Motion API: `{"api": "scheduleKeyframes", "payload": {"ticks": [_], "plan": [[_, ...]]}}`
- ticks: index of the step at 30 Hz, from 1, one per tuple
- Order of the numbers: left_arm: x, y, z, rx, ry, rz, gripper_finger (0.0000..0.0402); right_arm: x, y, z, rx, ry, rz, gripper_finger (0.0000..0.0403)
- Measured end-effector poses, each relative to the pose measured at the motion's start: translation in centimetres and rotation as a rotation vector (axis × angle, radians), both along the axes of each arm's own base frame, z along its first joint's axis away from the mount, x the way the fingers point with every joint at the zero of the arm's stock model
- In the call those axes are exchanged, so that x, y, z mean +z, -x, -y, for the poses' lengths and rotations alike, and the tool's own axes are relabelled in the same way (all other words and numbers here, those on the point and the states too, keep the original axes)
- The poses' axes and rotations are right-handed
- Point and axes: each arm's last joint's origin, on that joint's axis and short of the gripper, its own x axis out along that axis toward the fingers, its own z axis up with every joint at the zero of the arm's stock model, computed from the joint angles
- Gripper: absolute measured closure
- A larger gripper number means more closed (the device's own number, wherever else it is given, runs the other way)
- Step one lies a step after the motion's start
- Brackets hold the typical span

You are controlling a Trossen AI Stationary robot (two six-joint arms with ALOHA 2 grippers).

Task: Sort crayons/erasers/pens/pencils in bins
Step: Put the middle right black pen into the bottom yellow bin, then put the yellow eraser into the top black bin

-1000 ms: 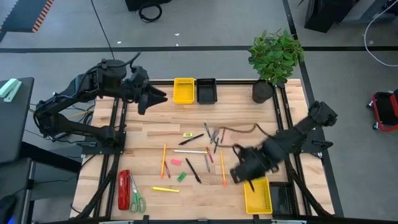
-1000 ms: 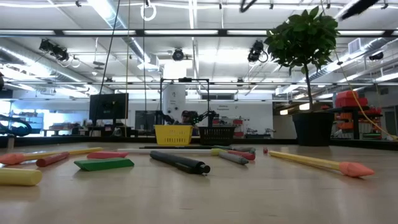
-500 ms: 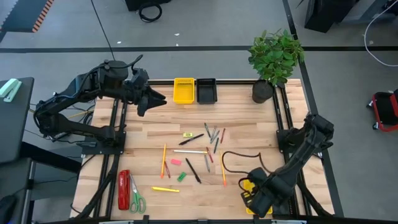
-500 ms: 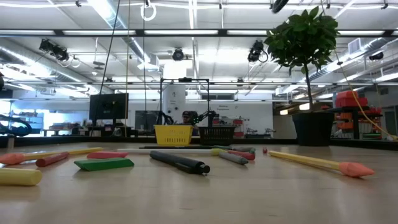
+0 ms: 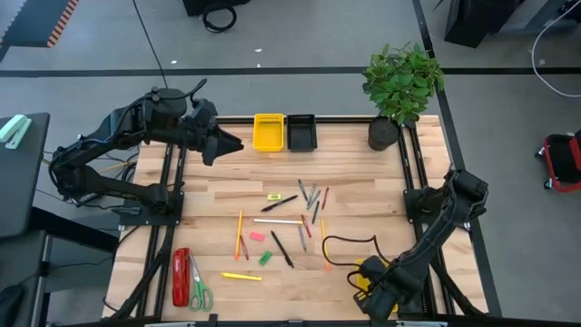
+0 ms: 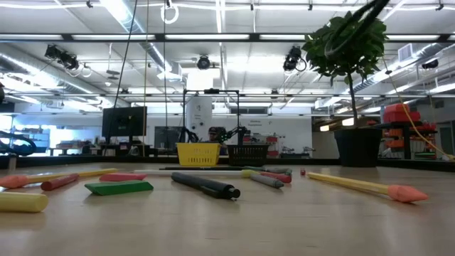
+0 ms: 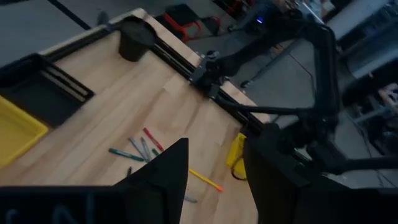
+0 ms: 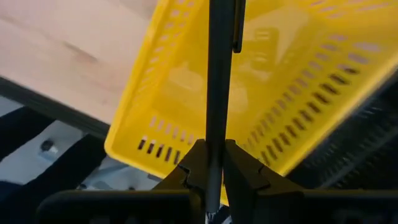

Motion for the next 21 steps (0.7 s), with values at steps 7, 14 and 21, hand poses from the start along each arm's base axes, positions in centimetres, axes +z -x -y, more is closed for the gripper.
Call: {"api": "scheduleKeyframes", "payload": {"ticks": [7,14,21], "plan": [[0.1,0.0,-0.2,0.091,0.012,0.011,0.0248,-2.0,0.7,0.4,0.006,0.000,-0.009,0.0355],[0.2,-0.1,-0.3,0.093,0.015,0.024,0.0264,-2.4,0.9,0.7,0.007,0.006,-0.027,0.0326],[0.2,-0.1,-0.2,0.093,0.016,0.024,0.0267,-1.8,0.8,0.9,-0.003,-0.008,-0.019,0.0302]]}}
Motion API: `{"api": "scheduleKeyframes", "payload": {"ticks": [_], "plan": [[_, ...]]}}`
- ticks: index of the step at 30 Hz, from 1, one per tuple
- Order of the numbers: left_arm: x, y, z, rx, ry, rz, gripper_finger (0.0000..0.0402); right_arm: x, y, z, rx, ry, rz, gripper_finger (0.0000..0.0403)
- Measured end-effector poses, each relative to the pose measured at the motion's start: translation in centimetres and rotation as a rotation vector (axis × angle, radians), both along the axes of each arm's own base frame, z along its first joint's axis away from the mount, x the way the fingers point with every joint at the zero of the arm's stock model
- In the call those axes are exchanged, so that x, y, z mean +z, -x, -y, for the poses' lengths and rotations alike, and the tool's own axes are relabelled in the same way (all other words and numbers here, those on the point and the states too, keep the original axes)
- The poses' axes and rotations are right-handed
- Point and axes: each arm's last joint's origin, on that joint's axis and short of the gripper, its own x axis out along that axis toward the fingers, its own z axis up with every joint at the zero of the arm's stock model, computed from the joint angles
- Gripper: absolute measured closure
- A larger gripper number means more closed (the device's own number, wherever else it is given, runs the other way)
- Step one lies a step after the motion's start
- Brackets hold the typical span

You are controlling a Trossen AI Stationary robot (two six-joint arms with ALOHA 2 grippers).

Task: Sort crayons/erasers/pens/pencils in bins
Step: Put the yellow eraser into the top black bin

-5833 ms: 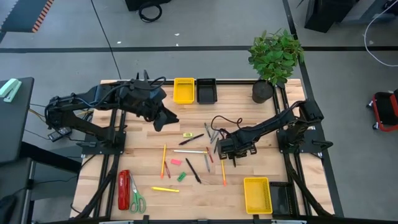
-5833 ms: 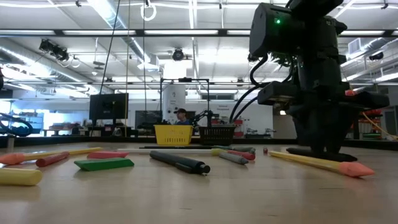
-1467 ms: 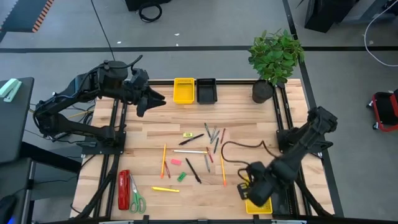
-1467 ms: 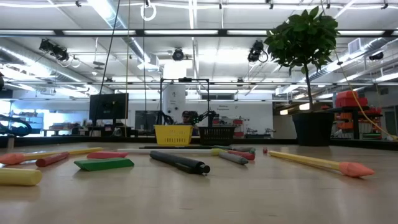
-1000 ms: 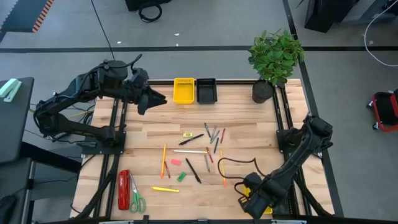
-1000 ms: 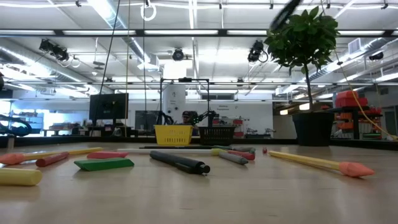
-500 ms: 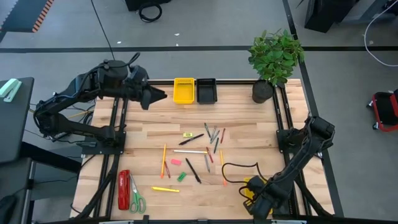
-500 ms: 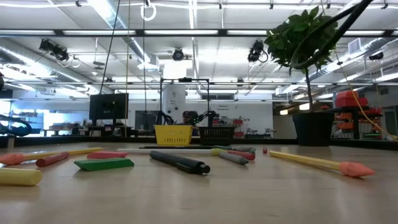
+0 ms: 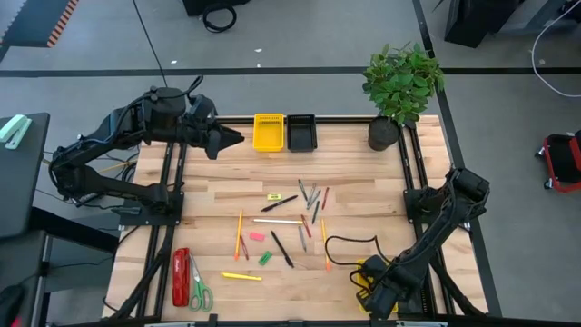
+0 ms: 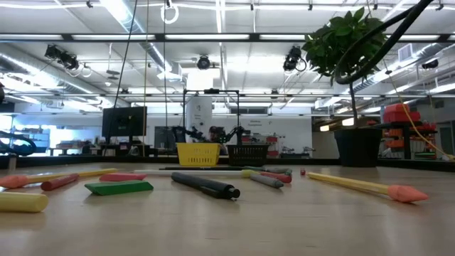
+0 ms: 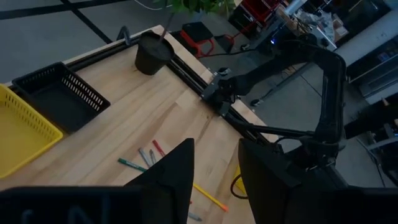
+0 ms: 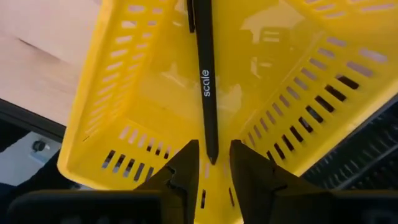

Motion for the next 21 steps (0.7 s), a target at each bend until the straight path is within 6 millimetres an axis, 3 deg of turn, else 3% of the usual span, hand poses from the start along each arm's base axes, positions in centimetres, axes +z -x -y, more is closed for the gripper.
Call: {"api": "scheduleKeyframes", "payload": {"ticks": [4,10,17,19,21], "plan": [[0.0,0.0,0.0,-0.001,-0.001,-0.001,0.0265,0.9,-0.1,0.4,-0.014,-0.031,0.005,0.0288],[0.2,-0.2,0.0,-0.001,-0.008,0.021,0.0273,4.7,0.3,2.7,-0.055,-0.085,0.050,0.0276],[1.4,-3.3,-0.8,-0.091,-0.072,0.219,0.0276,9.7,0.0,7.0,-0.170,-0.193,0.183,0.0281],[0.8,-4.0,-0.8,-0.173,-0.100,0.163,0.0279,10.6,-0.2,8.3,-0.194,-0.196,0.230,0.0282],[-0.6,-4.0,-0.7,-0.252,-0.109,-0.008,0.0284,11.5,-0.3,9.8,-0.208,-0.194,0.267,0.0282]]}}
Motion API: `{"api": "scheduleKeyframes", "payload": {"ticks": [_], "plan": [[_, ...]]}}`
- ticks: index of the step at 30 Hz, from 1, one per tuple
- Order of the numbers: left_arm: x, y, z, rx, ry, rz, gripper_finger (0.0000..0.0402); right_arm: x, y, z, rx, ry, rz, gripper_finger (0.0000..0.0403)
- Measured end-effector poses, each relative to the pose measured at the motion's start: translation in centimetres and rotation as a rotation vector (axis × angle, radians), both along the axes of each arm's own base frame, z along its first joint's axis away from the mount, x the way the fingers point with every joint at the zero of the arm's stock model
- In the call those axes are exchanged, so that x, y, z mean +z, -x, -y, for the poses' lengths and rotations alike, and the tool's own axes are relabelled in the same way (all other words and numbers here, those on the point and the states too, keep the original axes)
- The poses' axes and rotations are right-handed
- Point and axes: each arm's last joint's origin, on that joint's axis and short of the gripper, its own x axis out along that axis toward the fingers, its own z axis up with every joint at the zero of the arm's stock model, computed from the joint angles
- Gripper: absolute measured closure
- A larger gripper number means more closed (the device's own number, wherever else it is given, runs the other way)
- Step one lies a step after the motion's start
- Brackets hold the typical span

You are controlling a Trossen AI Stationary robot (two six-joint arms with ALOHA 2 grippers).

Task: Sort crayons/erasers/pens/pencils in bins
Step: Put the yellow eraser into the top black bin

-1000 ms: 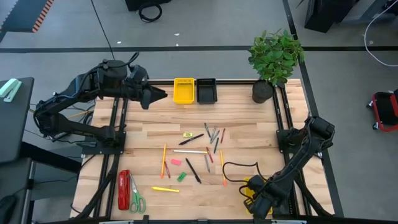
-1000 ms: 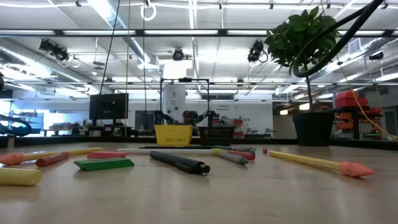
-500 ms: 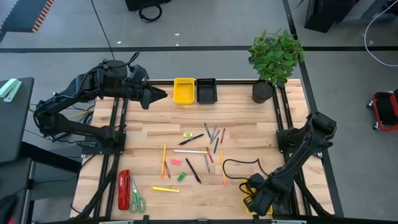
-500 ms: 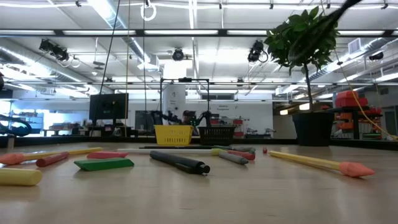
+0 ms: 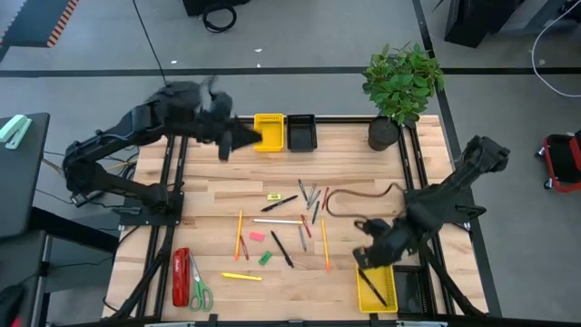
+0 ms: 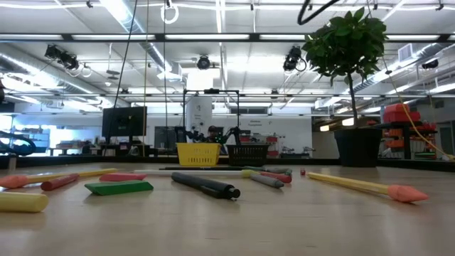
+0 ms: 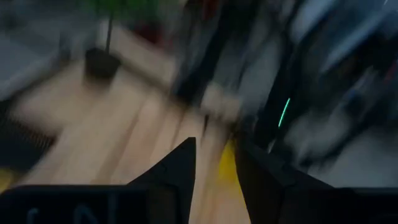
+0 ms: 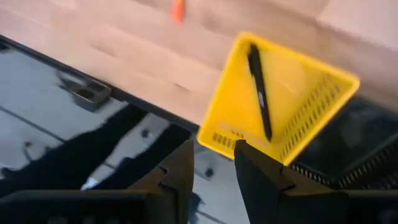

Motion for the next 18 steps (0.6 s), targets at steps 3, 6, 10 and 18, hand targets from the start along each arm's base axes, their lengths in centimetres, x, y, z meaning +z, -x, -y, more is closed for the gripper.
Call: {"api": "scheduleKeyframes", "payload": {"ticks": [3,6,10,18], "plan": [[-1.6,1.0,0.0,-0.056,-0.090,-0.276,0.0292,1.1,-0.1,1.7,-0.066,0.007,0.064,0.0282],[-3.4,1.1,-0.4,-0.119,-0.187,-0.493,0.0302,1.9,0.1,2.7,-0.154,0.044,0.133,0.0282],[-7.3,-1.1,-1.6,-0.224,-0.205,-0.668,0.0316,2.3,0.2,3.3,-0.232,0.113,0.205,0.0282],[-12.8,-5.6,-1.4,-0.318,-0.205,-0.717,0.0301,2.3,0.2,3.1,-0.180,0.148,0.226,0.0282]]}}
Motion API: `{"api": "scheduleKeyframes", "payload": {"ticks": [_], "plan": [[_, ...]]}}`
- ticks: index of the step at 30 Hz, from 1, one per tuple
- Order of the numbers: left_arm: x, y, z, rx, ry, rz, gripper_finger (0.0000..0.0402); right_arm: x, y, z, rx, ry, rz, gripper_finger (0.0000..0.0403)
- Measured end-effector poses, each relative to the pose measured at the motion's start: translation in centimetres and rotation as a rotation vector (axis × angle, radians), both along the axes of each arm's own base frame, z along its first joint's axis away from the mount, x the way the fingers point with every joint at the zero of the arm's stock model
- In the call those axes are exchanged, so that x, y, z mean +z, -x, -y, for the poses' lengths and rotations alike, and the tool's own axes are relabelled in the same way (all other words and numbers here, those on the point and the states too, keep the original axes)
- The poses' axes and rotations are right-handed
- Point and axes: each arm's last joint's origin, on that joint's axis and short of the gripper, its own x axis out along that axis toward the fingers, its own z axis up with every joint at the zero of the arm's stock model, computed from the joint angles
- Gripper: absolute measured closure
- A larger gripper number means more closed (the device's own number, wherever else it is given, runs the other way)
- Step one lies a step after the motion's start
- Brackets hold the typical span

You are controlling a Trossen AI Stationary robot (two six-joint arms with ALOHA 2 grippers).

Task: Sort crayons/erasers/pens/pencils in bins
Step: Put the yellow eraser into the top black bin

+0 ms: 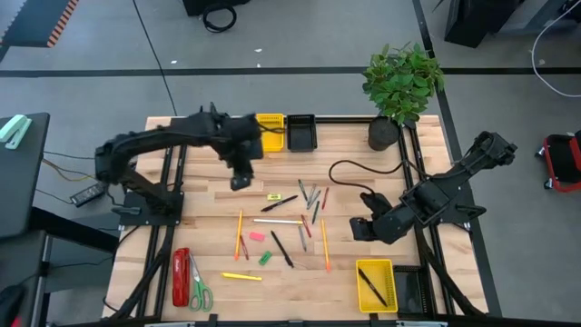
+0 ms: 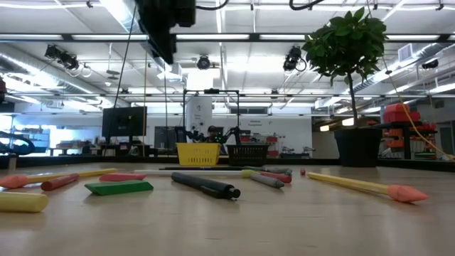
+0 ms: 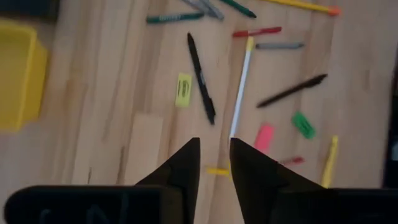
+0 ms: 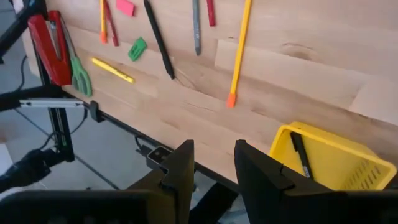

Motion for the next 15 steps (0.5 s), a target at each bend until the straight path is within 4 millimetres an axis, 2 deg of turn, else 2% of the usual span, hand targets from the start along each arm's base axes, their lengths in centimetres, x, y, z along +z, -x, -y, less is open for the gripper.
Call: {"api": "scheduleKeyframes", "payload": {"ticks": [8,15], "plan": [[-5.8,-3.4,1.2,-0.127,-0.103,-0.064,0.0237,0.0,0.0,0.0,0.061,0.039,0.011,0.0282],[-10.0,-4.0,1.5,-0.105,-0.147,-0.063,0.0191,0.0,0.0,0.0,0.121,0.086,0.021,0.0282]]}}
